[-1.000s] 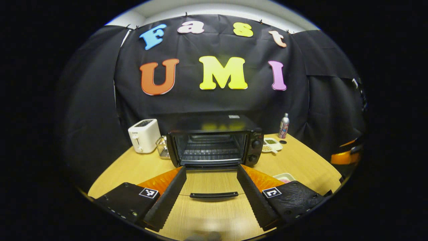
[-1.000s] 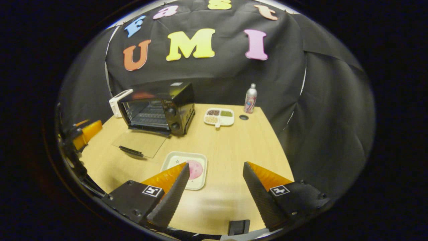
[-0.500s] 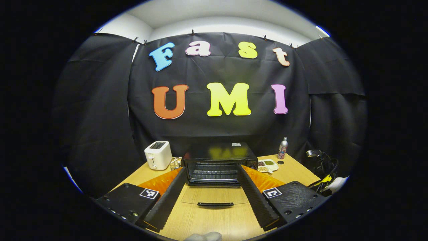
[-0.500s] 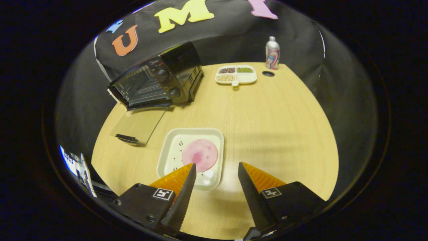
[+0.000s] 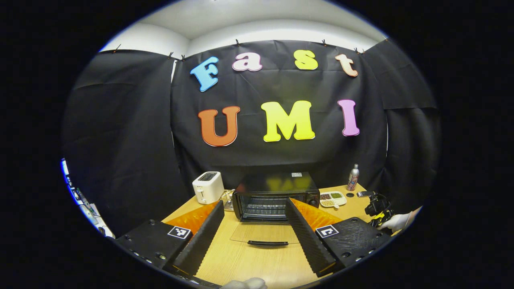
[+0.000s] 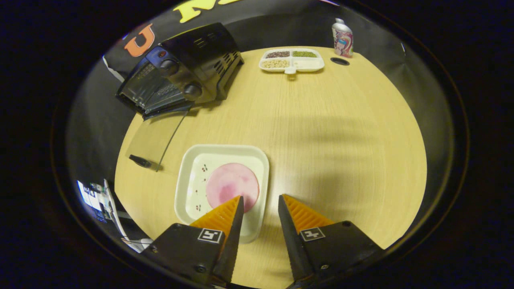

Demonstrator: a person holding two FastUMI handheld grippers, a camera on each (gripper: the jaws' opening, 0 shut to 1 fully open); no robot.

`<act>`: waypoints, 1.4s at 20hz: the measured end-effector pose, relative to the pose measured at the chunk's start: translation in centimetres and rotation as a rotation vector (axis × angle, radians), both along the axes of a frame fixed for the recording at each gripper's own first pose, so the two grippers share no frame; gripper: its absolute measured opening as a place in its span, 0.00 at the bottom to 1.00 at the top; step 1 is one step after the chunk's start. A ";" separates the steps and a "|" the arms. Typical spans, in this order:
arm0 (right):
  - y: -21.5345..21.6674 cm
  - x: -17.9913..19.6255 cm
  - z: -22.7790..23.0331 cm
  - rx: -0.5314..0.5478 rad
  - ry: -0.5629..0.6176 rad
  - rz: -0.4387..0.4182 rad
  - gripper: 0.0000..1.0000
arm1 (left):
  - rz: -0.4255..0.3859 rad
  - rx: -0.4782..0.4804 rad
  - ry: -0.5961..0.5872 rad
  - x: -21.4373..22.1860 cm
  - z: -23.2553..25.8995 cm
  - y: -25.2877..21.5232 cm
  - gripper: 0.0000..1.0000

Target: Open the electric oven with the left hand, put the food in, and close the electric oven.

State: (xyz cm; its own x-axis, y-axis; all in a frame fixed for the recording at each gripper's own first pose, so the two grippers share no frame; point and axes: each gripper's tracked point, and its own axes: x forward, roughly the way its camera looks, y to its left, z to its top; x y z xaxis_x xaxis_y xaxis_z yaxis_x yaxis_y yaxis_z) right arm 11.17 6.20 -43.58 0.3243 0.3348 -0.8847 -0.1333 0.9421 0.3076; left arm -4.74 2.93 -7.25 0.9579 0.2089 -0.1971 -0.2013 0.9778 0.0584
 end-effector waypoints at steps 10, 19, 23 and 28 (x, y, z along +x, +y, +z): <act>-1.2 1.0 -0.5 -0.050 0.122 0.002 0.10 | 0.109 -0.008 0.028 -1.8 -0.4 -1.6 0.97; -1.3 1.2 -0.5 0.213 0.143 -0.041 0.04 | 0.136 0.015 0.044 -2.3 -0.4 -2.1 0.97; -0.9 0.5 0.1 0.367 0.148 -0.118 0.01 | 0.131 0.028 0.027 -2.3 0.6 -2.4 0.97; -1.1 0.4 2.0 0.442 0.099 -0.204 0.04 | 0.097 0.028 0.018 -1.2 0.8 -2.5 0.97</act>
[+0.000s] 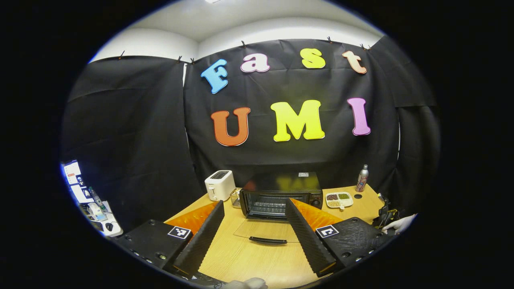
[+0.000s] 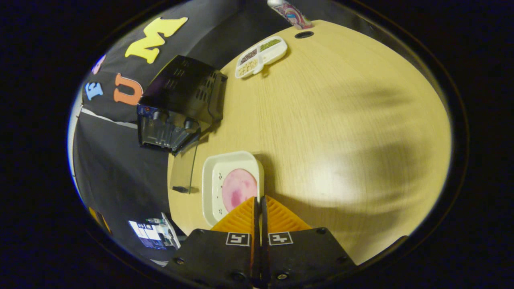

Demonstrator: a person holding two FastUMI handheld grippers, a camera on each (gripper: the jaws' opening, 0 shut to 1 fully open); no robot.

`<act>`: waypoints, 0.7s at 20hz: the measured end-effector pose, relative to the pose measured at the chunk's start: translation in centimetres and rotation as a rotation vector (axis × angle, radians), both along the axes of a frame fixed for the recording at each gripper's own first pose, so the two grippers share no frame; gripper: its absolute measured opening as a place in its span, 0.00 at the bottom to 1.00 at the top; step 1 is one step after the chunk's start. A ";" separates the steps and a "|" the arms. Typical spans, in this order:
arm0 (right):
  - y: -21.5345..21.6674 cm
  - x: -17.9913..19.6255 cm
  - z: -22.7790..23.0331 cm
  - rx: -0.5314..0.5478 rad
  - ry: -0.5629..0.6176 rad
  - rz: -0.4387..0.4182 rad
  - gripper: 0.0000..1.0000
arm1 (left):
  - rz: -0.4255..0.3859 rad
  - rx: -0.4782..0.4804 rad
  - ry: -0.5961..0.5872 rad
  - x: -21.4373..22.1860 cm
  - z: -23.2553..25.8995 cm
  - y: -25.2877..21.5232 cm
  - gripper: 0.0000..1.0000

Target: Open the electric oven with the left hand, put the food in, and close the electric oven.

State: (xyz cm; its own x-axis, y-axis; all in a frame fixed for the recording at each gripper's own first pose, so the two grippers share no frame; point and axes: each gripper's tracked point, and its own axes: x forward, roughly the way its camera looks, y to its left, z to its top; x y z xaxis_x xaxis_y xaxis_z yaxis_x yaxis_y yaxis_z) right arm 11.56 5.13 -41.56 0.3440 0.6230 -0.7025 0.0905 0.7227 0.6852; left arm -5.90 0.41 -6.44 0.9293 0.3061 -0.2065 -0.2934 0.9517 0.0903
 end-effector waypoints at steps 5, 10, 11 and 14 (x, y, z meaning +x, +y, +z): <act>1.3 0.4 4.1 0.036 -0.045 -0.147 0.01 | -0.048 0.016 -0.019 1.6 0.4 1.2 0.97; 7.1 0.2 7.8 0.097 -0.058 -0.313 0.04 | -0.126 0.018 -0.006 2.9 -0.3 3.5 0.97; 8.5 0.4 8.2 0.095 -0.071 -0.352 0.04 | -0.141 0.014 0.006 3.1 -0.7 4.0 0.97; 13.2 1.0 9.0 0.093 -0.099 -0.481 0.01 | -0.166 -0.014 0.025 3.3 -1.8 6.2 0.97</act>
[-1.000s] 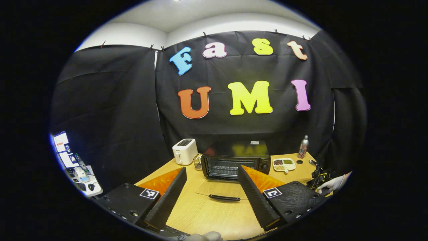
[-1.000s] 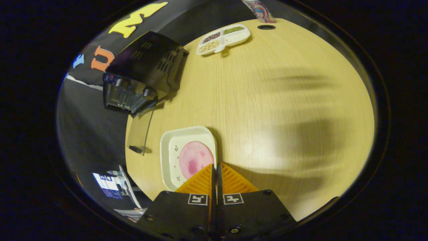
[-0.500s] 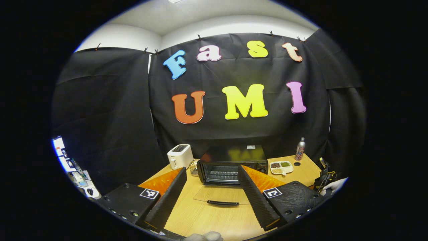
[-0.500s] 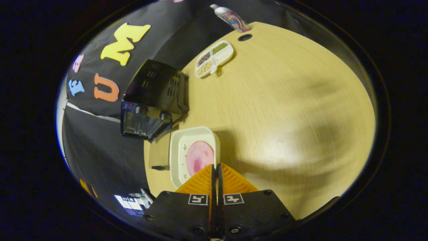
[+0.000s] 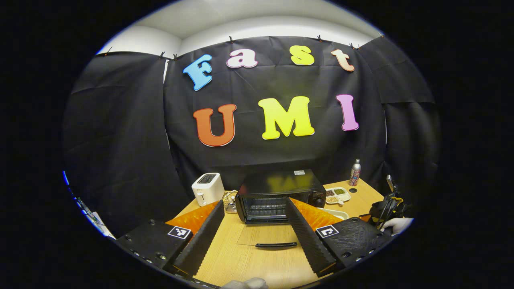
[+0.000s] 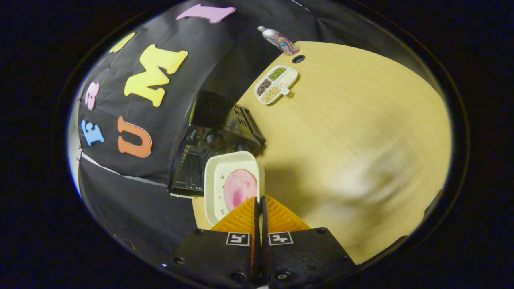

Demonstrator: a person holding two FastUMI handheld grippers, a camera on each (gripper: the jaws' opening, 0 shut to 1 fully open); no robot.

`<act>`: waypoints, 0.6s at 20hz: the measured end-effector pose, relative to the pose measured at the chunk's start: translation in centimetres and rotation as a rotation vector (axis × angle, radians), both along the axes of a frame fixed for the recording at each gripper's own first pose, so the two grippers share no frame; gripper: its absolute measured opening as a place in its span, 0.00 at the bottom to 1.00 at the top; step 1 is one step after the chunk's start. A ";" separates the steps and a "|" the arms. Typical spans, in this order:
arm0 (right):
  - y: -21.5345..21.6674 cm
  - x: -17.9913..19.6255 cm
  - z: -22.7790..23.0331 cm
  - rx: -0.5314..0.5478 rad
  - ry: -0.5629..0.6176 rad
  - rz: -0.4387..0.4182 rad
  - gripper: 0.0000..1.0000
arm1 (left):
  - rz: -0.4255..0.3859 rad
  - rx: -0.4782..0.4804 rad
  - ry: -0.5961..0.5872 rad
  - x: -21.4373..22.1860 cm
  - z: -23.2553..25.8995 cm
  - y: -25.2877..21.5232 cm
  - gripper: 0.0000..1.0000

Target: Open the electric oven with the left hand, put the food in, and close the electric oven.

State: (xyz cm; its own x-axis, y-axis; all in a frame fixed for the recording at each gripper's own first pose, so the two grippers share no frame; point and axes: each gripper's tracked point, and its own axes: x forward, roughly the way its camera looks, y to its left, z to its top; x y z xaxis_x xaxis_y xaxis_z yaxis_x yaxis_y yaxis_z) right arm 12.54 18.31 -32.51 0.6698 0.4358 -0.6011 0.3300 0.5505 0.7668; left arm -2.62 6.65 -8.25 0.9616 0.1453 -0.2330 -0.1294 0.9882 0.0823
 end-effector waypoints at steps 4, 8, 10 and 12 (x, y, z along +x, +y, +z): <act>6.5 1.6 -0.8 0.054 0.013 -0.116 0.00 | 0.007 0.037 0.029 0.3 -1.5 3.7 0.97; 12.4 3.8 -1.4 0.069 -0.055 -0.183 0.04 | 0.013 0.056 0.014 0.5 -3.0 5.8 0.97; 15.3 4.6 -1.8 0.112 -0.069 -0.202 0.04 | 0.021 0.058 0.009 0.2 -3.8 6.9 0.97; 17.5 5.1 -2.2 0.123 -0.071 -0.222 0.02 | 0.029 0.057 0.021 0.0 -4.9 7.6 0.97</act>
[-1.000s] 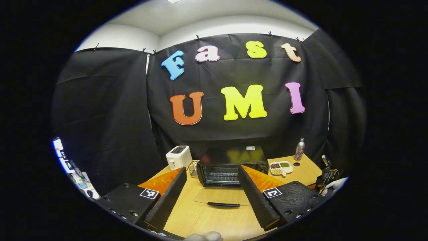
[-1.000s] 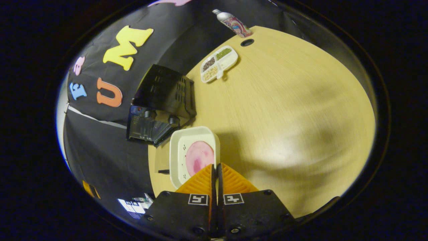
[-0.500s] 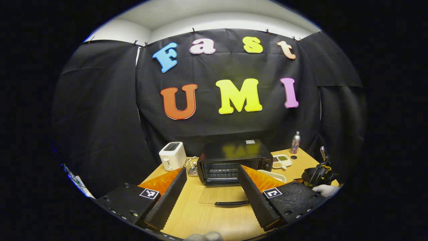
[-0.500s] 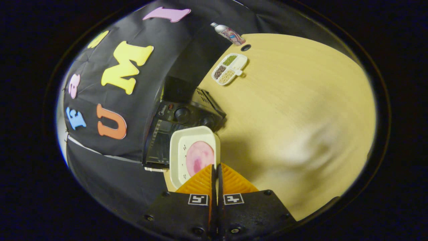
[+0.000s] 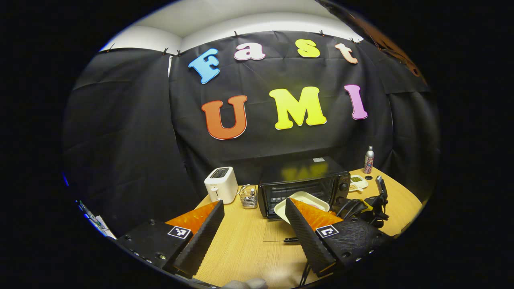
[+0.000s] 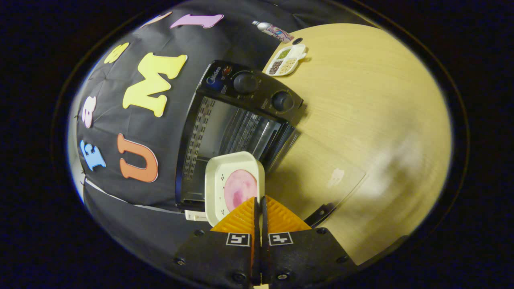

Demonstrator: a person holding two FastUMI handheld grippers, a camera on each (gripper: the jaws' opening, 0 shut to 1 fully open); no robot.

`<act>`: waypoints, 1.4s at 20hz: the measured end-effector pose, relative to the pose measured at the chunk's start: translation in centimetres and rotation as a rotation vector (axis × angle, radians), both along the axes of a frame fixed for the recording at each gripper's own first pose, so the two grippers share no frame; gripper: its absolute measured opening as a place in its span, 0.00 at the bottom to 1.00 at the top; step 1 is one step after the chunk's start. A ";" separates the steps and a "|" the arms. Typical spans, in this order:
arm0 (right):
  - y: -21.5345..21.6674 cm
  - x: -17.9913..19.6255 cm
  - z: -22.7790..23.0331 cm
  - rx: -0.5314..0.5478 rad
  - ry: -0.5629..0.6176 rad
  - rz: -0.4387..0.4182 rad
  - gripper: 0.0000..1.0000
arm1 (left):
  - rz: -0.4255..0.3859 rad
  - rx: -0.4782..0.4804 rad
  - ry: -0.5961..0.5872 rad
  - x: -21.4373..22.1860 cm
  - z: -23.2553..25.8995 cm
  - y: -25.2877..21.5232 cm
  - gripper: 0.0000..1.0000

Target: Open the electric oven with the left hand, put the food in, and close the electric oven.

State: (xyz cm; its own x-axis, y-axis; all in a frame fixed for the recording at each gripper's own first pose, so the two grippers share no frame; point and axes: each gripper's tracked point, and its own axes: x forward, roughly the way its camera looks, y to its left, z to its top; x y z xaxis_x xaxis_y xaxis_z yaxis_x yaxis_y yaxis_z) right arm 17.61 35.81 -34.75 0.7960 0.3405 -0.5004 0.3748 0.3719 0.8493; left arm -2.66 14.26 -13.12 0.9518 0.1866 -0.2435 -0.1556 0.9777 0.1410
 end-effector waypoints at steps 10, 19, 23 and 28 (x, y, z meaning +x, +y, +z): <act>1.2 7.4 -1.1 0.024 -0.016 -0.076 0.04 | 0.024 -0.005 0.035 1.0 -1.9 2.6 0.97; -1.0 12.5 -1.3 0.027 -0.094 -0.105 0.10 | 0.040 -0.057 0.058 3.8 -3.4 3.5 0.97; -1.0 11.9 -0.5 0.020 -0.121 -0.049 0.13 | 0.033 -0.059 0.057 4.3 -2.8 3.1 0.96; -3.5 7.7 1.7 -0.190 -0.151 0.092 0.50 | 0.023 -0.050 0.013 4.4 0.0 2.8 0.97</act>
State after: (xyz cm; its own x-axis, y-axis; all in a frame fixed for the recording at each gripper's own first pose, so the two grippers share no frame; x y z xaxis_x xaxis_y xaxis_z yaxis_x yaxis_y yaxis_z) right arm 25.34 32.34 -33.07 0.8368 0.3262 -0.4398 0.2060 0.5567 0.8048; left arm 1.71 17.06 -13.11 0.9442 0.1953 -0.2653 -0.1762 0.9798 0.0944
